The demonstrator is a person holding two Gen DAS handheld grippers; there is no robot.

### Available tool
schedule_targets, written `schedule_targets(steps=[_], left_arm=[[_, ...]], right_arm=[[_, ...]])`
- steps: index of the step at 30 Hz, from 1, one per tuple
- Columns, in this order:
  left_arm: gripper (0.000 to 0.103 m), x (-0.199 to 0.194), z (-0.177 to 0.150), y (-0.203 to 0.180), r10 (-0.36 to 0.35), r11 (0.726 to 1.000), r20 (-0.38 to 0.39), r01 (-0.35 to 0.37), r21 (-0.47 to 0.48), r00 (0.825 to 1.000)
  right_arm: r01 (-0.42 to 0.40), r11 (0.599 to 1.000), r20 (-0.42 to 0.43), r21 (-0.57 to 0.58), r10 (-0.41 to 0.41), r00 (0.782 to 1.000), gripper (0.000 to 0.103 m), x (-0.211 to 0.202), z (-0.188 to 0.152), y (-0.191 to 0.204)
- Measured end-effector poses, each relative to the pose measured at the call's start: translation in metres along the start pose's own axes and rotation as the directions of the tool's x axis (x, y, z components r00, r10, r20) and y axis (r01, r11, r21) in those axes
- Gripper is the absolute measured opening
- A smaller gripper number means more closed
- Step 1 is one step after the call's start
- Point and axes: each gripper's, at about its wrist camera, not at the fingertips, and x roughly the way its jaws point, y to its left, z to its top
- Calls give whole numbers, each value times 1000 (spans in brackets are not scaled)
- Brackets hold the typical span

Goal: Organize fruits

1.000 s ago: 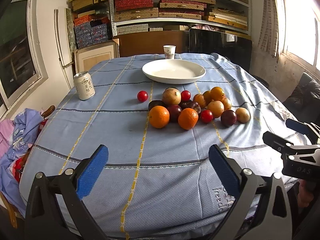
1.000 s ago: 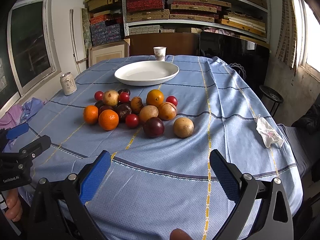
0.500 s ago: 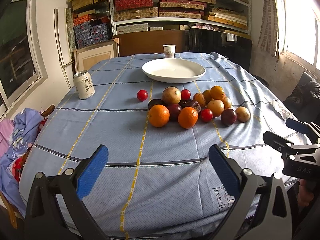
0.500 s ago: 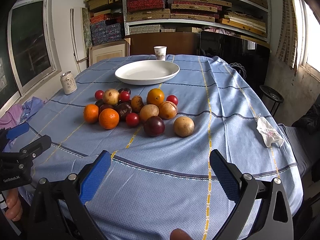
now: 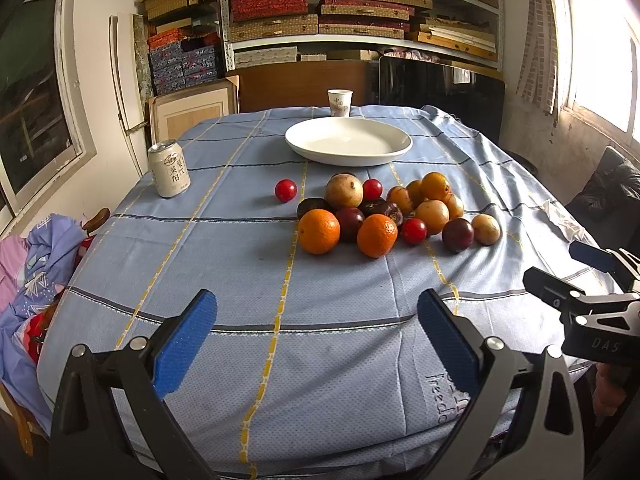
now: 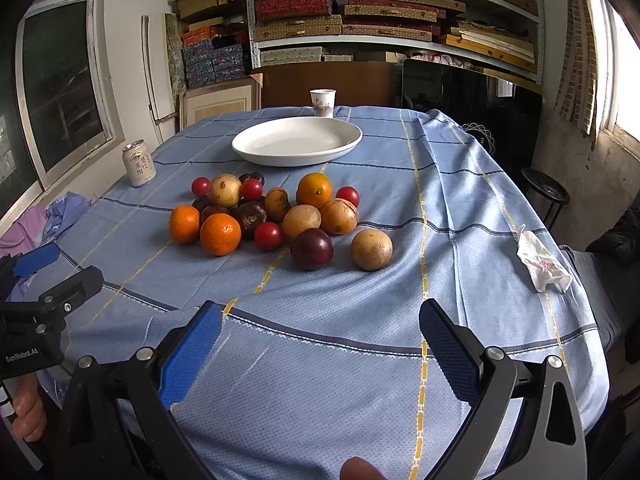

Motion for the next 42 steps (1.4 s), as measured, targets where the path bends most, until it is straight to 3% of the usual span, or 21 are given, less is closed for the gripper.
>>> schedule_targets(steps=[42], left_arm=[[98, 3, -2, 2, -3, 1000, -11, 3, -3, 1000]], right_arm=[[-7, 1000, -15, 10, 7, 1000, 99, 1, 0, 0]])
